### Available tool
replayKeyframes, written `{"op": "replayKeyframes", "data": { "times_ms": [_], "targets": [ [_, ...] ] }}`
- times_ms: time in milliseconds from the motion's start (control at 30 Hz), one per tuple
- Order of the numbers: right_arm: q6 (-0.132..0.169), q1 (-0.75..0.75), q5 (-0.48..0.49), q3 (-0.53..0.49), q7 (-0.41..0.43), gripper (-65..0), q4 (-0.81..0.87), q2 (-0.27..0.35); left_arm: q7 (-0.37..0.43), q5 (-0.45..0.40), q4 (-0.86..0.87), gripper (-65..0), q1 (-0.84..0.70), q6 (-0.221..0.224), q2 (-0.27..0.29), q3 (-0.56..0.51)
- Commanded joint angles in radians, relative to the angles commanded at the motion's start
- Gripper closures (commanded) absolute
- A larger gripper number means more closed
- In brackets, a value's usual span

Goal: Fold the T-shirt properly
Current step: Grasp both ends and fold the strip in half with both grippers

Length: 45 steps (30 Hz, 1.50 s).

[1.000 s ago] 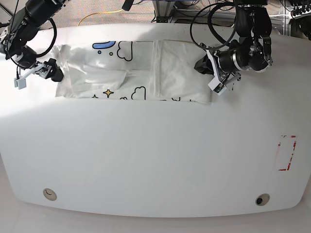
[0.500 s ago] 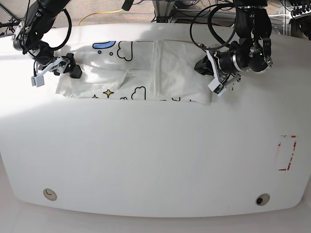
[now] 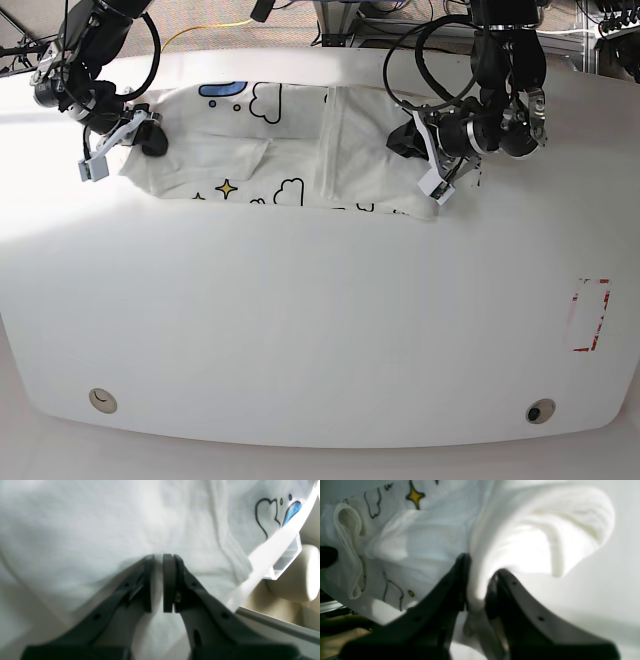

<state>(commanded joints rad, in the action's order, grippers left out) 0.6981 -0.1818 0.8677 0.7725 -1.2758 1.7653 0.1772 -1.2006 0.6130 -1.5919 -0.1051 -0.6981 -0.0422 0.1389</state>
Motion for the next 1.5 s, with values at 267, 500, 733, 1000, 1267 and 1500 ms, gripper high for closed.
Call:
{"op": "replayKeyframes", "data": {
  "times_ms": [267, 500, 733, 1000, 1267, 1500],
  "targets": [
    [0.000, -0.017, 0.003, -0.055, -0.040, 0.0, 0.224, -0.006, 0.092, 0.000, 0.109, -4.2, 0.055, 0.000, -0.002, -0.075],
    [0.000, -0.018, 0.199, -0.184, -0.037, 0.0, 0.229, -0.011, 0.095, 0.000, 0.180, -4.2, 0.083, 0.000, 0.064, -0.103],
    [0.000, -0.012, 0.293, -0.287, -0.035, 0.0, 0.226, -0.129, 0.120, -0.084, 0.209, -4.2, 0.084, 0.000, 0.133, -0.101],
    [0.000, 0.008, 0.275, -0.388, -0.009, 0.0, 0.176, -0.161, 0.130, -0.094, 0.221, -4.2, 0.091, 0.000, 0.133, -0.098],
    [0.000, 0.075, 0.169, -0.443, 0.038, -33.5, 0.072, -0.161, 0.130, -0.094, 0.212, -4.3, 0.092, 0.000, 0.135, -0.112],
    [0.000, 0.074, 0.150, -0.448, 0.055, -59.0, 0.080, -0.117, 0.129, -0.074, 0.189, -12.6, 0.094, 0.000, 0.135, -0.107]
  ]
}}
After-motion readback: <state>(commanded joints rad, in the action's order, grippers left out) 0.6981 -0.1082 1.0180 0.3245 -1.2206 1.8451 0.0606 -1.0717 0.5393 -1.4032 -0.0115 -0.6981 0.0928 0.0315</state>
